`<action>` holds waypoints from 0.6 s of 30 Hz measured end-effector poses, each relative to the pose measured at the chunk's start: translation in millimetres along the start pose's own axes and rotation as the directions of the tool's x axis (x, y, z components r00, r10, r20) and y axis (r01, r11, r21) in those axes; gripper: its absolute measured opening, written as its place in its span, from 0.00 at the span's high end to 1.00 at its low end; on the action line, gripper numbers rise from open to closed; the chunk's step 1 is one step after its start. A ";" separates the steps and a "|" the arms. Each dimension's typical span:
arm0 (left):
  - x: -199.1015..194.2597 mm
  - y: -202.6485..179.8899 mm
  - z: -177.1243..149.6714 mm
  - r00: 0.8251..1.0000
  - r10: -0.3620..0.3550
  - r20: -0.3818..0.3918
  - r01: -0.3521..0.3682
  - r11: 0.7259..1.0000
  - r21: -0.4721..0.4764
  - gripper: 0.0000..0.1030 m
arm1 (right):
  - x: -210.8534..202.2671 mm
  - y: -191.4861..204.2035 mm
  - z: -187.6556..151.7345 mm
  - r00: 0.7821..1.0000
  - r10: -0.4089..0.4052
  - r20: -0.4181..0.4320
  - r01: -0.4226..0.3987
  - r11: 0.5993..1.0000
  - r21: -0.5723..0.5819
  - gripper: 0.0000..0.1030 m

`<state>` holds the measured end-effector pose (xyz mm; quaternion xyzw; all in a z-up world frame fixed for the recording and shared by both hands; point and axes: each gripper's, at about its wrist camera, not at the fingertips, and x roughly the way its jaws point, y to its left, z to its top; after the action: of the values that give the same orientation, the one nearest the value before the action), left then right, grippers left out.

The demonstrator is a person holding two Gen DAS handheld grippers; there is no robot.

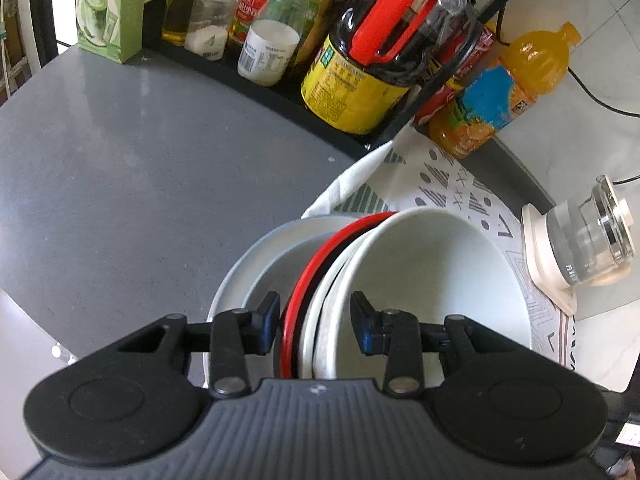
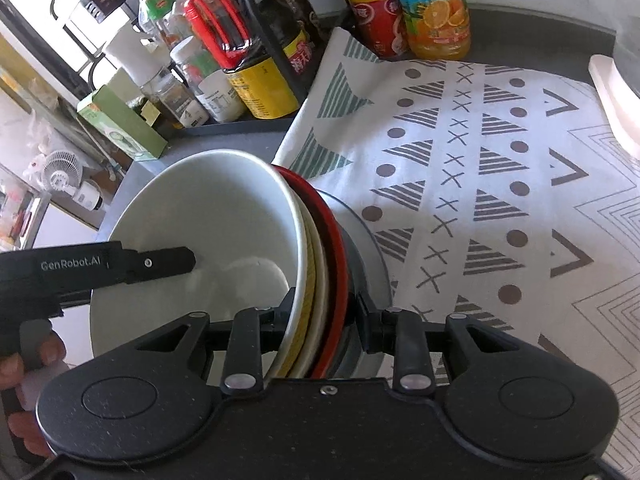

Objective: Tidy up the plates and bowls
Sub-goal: 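Lift the bowl stack with both tools and carry it over the plate stack, then lower the bowl stack onto the 'BAKERY' plate and open both tools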

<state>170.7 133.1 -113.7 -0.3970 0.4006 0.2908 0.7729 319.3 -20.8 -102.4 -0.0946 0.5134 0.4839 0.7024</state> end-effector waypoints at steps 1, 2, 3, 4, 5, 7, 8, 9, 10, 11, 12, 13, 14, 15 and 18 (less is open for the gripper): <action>-0.9 -0.5 0.9 1.000 0.004 0.003 -0.004 1.000 0.002 0.65 | 0.0 0.2 -0.4 1.000 0.002 -0.001 -0.002 1.000 0.003 0.72; -1.8 -0.6 1.6 1.000 0.006 0.005 -0.007 1.000 0.006 0.65 | 0.1 0.3 -0.6 1.000 0.005 -0.001 -0.005 1.000 0.009 0.72; -2.4 -0.1 1.8 1.000 0.006 0.006 -0.006 1.000 0.008 0.65 | 0.2 0.4 -0.8 1.000 0.008 -0.002 -0.008 1.000 0.014 0.72; -2.9 1.1 2.1 1.000 0.005 0.008 -0.005 1.000 0.005 0.65 | 0.5 0.7 -0.7 1.000 0.009 0.000 -0.009 1.000 0.015 0.71; -3.4 2.7 2.1 1.000 0.002 0.008 -0.002 1.000 -0.003 0.65 | 0.4 0.6 -0.7 1.000 0.014 0.004 -0.014 1.000 0.020 0.70; -4.8 4.7 2.1 1.000 0.002 0.011 -0.002 1.000 -0.010 0.65 | -1.9 -2.4 -0.7 0.999 0.030 0.019 -0.031 0.999 0.043 0.68; -6.0 4.6 2.0 1.000 0.002 0.014 -0.002 1.000 -0.007 0.65 | -4.8 -3.9 -1.1 0.999 0.038 0.030 -0.039 0.998 0.050 0.68; -7.5 3.6 2.5 1.000 0.001 0.018 -0.001 1.000 0.003 0.64 | -8.1 -4.7 -1.8 0.998 0.044 0.041 -0.046 0.998 0.051 0.68; -9.2 2.0 2.8 1.000 -0.004 0.021 0.004 1.000 0.013 0.64 | -10.7 -4.6 -2.0 0.998 0.047 0.049 -0.049 0.998 0.050 0.67; -11.0 0.7 3.6 1.000 -0.007 0.023 0.006 1.000 0.019 0.63 | -13.5 -4.8 -2.2 0.997 0.045 0.056 -0.048 0.998 0.050 0.63; -12.2 -0.2 4.5 1.000 -0.007 0.024 0.007 1.000 0.022 0.63 | -17.3 -4.9 -2.6 0.997 0.039 0.065 -0.042 0.998 0.051 0.57; -12.9 -1.3 6.0 1.000 -0.010 0.022 0.009 1.000 0.025 0.61 | -19.8 -4.6 -2.5 0.997 0.033 0.075 -0.037 0.998 0.050 0.54; -13.5 -2.0 7.4 1.000 -0.009 0.020 0.009 1.000 0.026 0.60 | -23.9 -4.0 -3.0 0.996 0.029 0.088 -0.033 0.998 0.047 0.51; -14.2 -3.3 8.9 1.000 -0.003 0.019 0.003 1.000 0.027 0.60 | -28.0 -3.5 -3.4 0.995 0.026 0.099 -0.030 0.999 0.043 0.48; -18.9 -8.9 11.0 0.999 0.000 0.032 -0.002 0.999 0.049 0.52 | -41.3 -3.2 -5.2 0.991 0.017 0.131 -0.023 0.999 0.043 0.34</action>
<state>172.2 135.3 -90.3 -0.3730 0.3952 0.2876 0.7886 318.3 -49.7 -72.3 -0.0418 0.4777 0.4845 0.7316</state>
